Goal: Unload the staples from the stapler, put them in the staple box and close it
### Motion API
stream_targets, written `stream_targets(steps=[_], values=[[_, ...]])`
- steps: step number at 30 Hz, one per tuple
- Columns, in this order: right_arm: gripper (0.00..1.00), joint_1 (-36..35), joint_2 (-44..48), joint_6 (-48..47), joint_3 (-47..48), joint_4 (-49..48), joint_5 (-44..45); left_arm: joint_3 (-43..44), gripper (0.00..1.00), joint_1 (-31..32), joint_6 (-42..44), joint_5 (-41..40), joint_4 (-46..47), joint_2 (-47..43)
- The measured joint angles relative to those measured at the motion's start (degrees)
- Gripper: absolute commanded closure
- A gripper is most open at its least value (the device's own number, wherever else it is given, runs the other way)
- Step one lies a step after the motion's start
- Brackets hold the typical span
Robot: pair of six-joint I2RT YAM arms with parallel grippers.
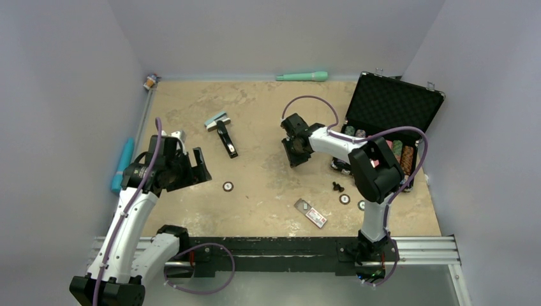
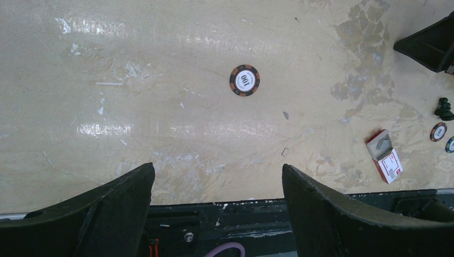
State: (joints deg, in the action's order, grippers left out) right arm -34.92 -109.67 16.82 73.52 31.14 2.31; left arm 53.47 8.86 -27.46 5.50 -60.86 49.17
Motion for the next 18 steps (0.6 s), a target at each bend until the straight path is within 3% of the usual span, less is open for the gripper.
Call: stream_targets(steps=[18], values=[[0.87,-0.33,-0.22,-0.33,0.2,-0.33,-0.79,0.0,0.09,-0.24,0.0,0.0,0.0,0.33]])
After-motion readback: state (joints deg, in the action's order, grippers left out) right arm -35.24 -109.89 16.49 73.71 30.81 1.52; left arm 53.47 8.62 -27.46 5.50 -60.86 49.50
